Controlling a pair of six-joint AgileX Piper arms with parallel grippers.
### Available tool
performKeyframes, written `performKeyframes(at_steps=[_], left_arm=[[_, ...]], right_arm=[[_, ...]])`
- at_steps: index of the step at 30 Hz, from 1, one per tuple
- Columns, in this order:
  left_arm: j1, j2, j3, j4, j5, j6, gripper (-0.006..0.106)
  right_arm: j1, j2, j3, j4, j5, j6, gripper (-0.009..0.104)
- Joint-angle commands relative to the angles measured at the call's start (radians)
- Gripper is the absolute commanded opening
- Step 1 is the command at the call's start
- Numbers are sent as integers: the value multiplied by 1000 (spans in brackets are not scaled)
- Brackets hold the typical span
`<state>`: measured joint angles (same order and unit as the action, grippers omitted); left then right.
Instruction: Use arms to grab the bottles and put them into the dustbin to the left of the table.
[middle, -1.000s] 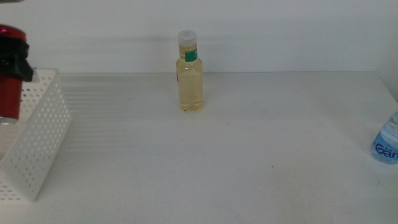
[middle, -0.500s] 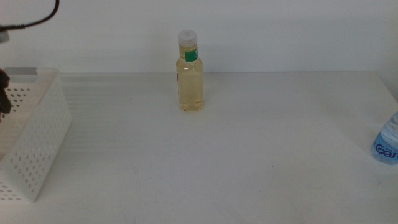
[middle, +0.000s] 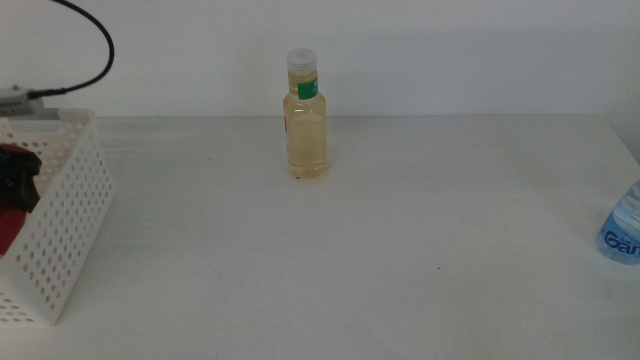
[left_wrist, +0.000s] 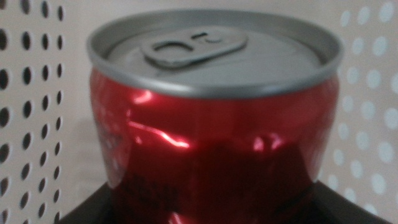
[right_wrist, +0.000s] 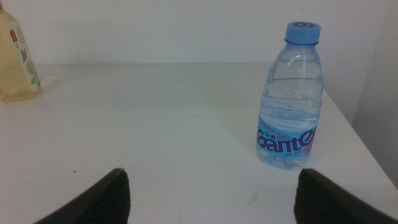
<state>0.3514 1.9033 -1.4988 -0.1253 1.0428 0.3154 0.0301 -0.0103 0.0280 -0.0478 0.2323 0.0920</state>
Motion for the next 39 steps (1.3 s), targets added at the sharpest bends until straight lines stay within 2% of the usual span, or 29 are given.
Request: performKeyframes(at_steps=[1,16,23,25,27,32,36,39], left_arm=[[0,-42,-38,-16,-33,4,-2],[-10,43,-34,-51,-52,2,-1],[-31,81,-34,-48,-68,3,9],[-31,81,-34,-52,-70,3,17],[-31,81,-35,-54,-87,3,40],[-31,79,-35,-54,-88,3,71],[-31,78,-63,-46,-59,1,89],[-31,78,-121,-47,28,-4,90]], right_arm=[[-7,-27,-7,-10,-70,-11,75],[-7,-27,-7,-10,-70,-11,75],[-7,-27,-7,-10,-70,-11,75],[-7,-27,-7,-10,-70,-11,75],[-7,-27,-7,-10,-70,-11,75],[-7,-27,-7,-10,-70,-11,75],[-7,-27,-7,-10,-70,-11,75],[-7,-27,-7,-10,-70,-11,75]])
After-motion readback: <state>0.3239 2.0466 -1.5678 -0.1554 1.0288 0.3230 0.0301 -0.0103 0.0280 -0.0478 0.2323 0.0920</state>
